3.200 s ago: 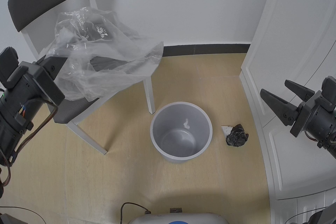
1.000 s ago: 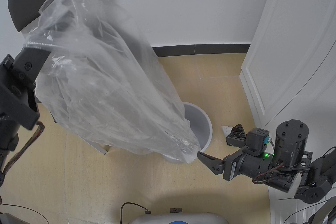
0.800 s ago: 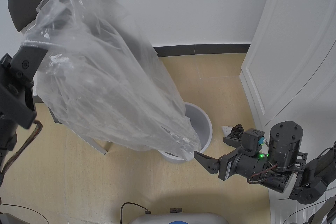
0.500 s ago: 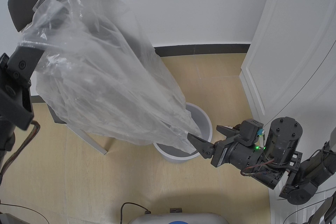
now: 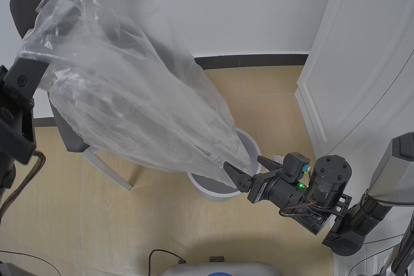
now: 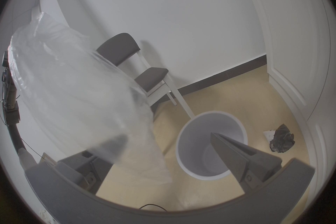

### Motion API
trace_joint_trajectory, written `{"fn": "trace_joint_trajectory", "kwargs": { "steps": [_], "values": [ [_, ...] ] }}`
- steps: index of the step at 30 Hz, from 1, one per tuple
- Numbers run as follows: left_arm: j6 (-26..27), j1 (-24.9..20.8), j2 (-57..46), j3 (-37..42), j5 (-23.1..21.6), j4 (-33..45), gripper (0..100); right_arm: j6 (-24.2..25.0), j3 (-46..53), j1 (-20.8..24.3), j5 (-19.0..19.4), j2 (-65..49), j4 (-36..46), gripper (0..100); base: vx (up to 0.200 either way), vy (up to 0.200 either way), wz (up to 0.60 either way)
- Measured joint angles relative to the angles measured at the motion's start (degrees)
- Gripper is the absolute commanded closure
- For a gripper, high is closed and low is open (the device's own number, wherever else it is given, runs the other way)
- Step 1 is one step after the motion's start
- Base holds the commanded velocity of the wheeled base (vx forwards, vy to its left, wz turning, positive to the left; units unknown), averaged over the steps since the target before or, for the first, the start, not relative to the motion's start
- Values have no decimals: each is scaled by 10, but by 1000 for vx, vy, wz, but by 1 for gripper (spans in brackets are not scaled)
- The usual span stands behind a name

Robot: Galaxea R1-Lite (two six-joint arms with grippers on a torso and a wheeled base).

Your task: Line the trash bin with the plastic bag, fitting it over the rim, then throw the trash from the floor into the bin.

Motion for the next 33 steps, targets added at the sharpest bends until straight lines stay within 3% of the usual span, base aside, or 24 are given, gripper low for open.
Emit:
{"fn": "trace_joint_trajectory", "kwargs": {
  "steps": [9, 14, 33],
  "values": [
    [0, 0, 0, 0, 0, 0, 100, 3, -11, -9, -1, -29, 82, 0, 0, 0, 0],
    [0, 0, -1, 0, 0, -1, 100, 48, -31, -8, -5, -46, 122, 0, 0, 0, 0],
    [0, 0, -1, -1, 0, -8, 100, 69, -51, -10, -2, -42, 128, 0, 0, 0, 0]
  ]
}}
